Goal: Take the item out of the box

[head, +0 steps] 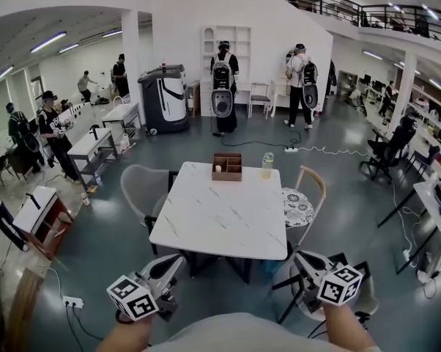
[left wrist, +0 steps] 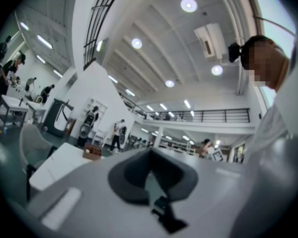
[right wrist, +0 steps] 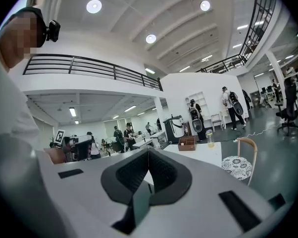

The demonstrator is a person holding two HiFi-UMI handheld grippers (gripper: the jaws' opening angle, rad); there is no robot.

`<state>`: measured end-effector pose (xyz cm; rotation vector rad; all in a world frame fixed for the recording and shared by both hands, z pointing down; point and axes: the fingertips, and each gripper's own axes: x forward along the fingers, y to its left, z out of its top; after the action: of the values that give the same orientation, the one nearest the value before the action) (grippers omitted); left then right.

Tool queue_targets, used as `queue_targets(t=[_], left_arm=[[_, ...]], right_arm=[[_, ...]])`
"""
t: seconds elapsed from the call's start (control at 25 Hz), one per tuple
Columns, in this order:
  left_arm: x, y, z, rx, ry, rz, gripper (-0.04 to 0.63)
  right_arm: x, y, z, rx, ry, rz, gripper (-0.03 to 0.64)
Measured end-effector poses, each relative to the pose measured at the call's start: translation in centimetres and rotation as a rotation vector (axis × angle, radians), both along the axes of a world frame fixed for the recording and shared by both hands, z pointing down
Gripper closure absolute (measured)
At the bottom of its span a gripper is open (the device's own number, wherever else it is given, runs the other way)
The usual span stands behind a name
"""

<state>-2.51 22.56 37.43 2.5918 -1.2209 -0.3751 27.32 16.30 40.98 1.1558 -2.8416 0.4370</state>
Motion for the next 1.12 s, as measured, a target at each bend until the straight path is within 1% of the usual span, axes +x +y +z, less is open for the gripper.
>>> queue_targets(t=[0.24,0.44,0.56,0.76,0.92,1.12], left_arm=[[4.3,0.9,0.0,-0.008,-0.010,-0.023,0.594],[7.1,1.5,0.3,-0.021,-0.016,-0.032,0.594],[8.0,1.7,0.8,-0.036,-0.026,-0.028,0.594],[8.0,1.2,1.2,-0.049,-0.026,-0.024,0.594],[7.3,-0.3,1.6,-0.052,-0.016,-0.001,0.594],[4.9,-3.9,1.9,-0.041,0.006,0.051,0.594]], right_arm=[[3.0,-0.2,0.1,0.011,-0.001,-0.045,0.607],[3.9,-0.2,0.2,0.008,0.003,-0.083,0.607],[4.1,-0.3,0.4,0.009,-0.006,-0.096,0.607],[3.7,-0.8,0.7,0.005,-0.012,-0.104,0.607],[2.8,-1.7,0.9,-0.008,0.003,-0.094,0.607],[0.4,-4.3,0.8,-0.004,0.027,-0.055,0.607]])
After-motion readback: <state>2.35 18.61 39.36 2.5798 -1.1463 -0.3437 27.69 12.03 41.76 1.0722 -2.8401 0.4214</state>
